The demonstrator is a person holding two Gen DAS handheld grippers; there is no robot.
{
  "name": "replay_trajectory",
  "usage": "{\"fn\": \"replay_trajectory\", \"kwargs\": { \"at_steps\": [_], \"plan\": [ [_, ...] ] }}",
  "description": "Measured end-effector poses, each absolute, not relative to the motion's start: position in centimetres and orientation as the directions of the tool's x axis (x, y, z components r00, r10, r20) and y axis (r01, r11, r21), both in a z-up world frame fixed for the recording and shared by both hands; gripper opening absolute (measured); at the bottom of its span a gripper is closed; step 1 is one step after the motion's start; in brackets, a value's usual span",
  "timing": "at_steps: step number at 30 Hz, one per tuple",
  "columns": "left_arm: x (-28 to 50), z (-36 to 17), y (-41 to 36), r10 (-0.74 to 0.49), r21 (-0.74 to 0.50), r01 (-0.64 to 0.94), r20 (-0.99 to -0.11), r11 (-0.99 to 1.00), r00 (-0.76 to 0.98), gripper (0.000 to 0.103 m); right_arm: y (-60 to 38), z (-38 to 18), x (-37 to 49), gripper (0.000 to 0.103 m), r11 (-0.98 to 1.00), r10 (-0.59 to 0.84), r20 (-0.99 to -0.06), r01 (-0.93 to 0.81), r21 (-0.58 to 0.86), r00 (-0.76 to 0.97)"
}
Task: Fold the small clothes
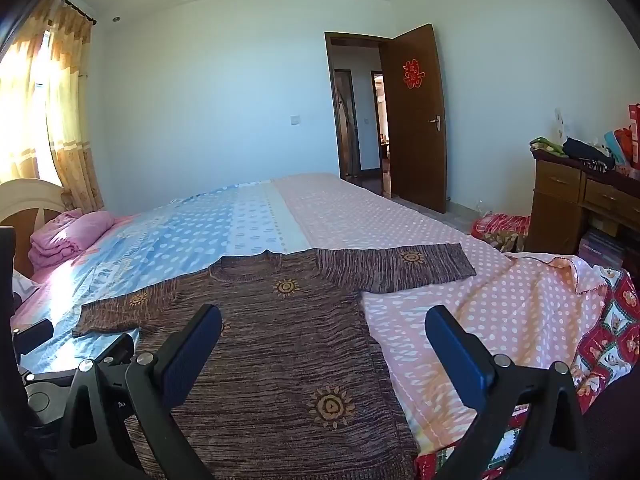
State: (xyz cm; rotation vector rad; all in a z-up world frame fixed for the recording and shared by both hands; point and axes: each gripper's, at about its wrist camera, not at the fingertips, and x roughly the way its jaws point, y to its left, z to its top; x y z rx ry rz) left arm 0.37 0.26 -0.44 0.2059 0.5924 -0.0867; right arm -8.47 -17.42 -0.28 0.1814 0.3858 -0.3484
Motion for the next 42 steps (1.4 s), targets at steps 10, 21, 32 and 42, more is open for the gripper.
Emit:
{"fn": "replay_trajectory", "kwargs": {
  "at_steps": [10, 21, 32, 42],
  "plan": [
    [0.29, -0.61, 0.47, -0.026, 0.160, 0.141, -0.565, 0.977, 0.824, 0.103, -17.05, 0.05, -8.53, 0.102, 0.924, -0.301, -0.397, 0.367, 0.102, 0.867],
    [0.26, -0.68, 0.47, -0.035, 0.151, 0.147, -0.572, 0.978, 0.819, 0.103, -16.95, 0.16, -8.56, 0.102, 0.925, -0.300, -0.398, 0.367, 0.101, 0.867],
    [0.35, -0.92, 0.36, -0.037, 0.147, 0.148, -0.578, 0.978, 0.815, 0.103, -16.99, 0.07, -8.40, 0.102, 0.924, -0.303, -0.404, 0.370, 0.099, 0.863],
    [0.28, -0.94, 0.40, -0.040, 0.143, 0.150, -0.580, 0.978, 0.813, 0.103, -17.03, -0.03, -8.35, 0.102, 0.923, -0.303, -0.410, 0.372, 0.099, 0.861]
  ]
}}
